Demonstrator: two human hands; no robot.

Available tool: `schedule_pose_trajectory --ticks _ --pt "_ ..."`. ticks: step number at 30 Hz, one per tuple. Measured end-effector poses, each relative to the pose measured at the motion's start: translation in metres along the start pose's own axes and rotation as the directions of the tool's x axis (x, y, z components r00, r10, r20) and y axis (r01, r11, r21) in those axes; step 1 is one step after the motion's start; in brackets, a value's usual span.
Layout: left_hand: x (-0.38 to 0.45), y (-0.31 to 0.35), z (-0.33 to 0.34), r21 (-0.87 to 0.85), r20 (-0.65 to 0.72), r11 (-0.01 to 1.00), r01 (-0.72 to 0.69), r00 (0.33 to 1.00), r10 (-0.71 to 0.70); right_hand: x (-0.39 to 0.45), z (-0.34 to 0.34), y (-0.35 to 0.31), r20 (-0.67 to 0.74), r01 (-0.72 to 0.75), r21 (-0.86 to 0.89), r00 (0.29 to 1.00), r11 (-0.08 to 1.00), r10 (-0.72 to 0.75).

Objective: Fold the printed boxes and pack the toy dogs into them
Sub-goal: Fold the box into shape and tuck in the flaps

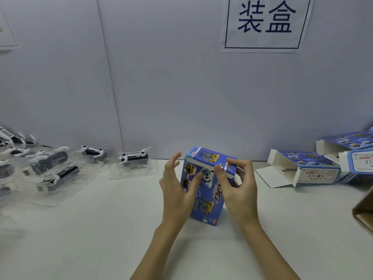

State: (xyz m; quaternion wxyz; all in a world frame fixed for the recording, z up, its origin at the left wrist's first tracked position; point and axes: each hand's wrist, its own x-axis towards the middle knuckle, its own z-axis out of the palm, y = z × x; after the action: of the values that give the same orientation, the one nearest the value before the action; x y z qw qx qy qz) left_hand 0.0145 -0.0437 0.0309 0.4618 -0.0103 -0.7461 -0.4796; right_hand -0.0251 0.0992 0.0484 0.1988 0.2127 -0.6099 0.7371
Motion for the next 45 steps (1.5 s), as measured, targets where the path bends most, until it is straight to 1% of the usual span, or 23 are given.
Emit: schedule_pose_trajectory --ticks 1,2,4,6,8,10,12,14,17,20,24,28,36,38,41,45 --pt "-0.002 -0.001 0.001 0.159 0.017 0.984 -0.077 0.997 0.075 -0.001 0.002 0.001 -0.037 -0.035 0.049 0.999 0.998 0.037" --pt "-0.005 -0.001 0.003 0.285 0.063 0.947 -0.147 0.989 0.135 -0.001 0.003 0.002 -0.045 -0.092 0.102 0.994 0.990 0.097" --pt "-0.008 0.000 0.006 0.471 0.111 0.852 -0.226 0.974 0.196 -0.001 0.004 0.006 0.039 -0.251 0.190 0.968 0.949 0.248" --pt "-0.005 0.002 0.004 0.561 0.126 0.787 -0.256 0.966 0.224 0.002 0.001 0.011 0.152 -0.360 0.180 0.930 0.916 0.335" --pt "0.000 -0.001 -0.006 0.522 0.197 0.787 -0.329 0.944 0.264 0.007 -0.006 0.014 0.210 -0.372 0.096 0.914 0.923 0.347" --pt "0.006 -0.004 -0.016 0.469 0.300 0.782 -0.412 0.906 0.297 0.013 -0.014 0.014 0.237 -0.354 0.032 0.911 0.935 0.337" --pt "0.007 -0.004 -0.019 0.452 0.399 0.761 -0.465 0.869 0.294 0.015 -0.018 0.014 0.238 -0.330 0.000 0.917 0.944 0.320" --pt "0.004 -0.003 -0.017 0.454 0.440 0.745 -0.489 0.850 0.290 0.015 -0.019 0.014 0.224 -0.291 -0.008 0.932 0.957 0.286" --pt "0.000 0.001 -0.012 0.485 0.434 0.727 -0.487 0.855 0.283 0.013 -0.017 0.013 0.227 -0.204 -0.035 0.952 0.978 0.206" --pt "-0.002 0.006 -0.010 0.543 0.396 0.692 -0.477 0.871 0.290 0.007 -0.010 0.011 0.258 -0.158 -0.042 0.952 0.987 0.163" --pt "-0.003 0.008 -0.009 0.583 0.345 0.672 -0.457 0.888 0.305 0.003 -0.002 0.012 0.251 -0.149 -0.053 0.955 0.987 0.157" --pt "-0.003 0.007 -0.008 0.605 0.335 0.656 -0.451 0.892 0.304 0.003 -0.003 0.014 0.256 -0.135 -0.066 0.955 0.989 0.147" --pt "-0.003 0.009 -0.007 0.598 0.294 0.662 -0.451 0.892 0.342 0.001 -0.004 0.015 0.289 -0.111 -0.106 0.947 0.988 0.137" --pt "-0.004 0.007 -0.006 0.598 0.293 0.656 -0.460 0.887 0.355 0.000 -0.004 0.014 0.313 -0.130 -0.090 0.938 0.987 0.152" --pt "-0.004 0.003 -0.007 0.600 0.302 0.634 -0.488 0.872 0.386 -0.002 -0.003 0.011 0.411 -0.166 -0.015 0.898 0.986 0.157" --pt "-0.001 0.002 -0.009 0.605 0.298 0.615 -0.506 0.860 0.414 -0.002 -0.001 0.004 0.488 -0.184 -0.010 0.857 0.983 0.165"
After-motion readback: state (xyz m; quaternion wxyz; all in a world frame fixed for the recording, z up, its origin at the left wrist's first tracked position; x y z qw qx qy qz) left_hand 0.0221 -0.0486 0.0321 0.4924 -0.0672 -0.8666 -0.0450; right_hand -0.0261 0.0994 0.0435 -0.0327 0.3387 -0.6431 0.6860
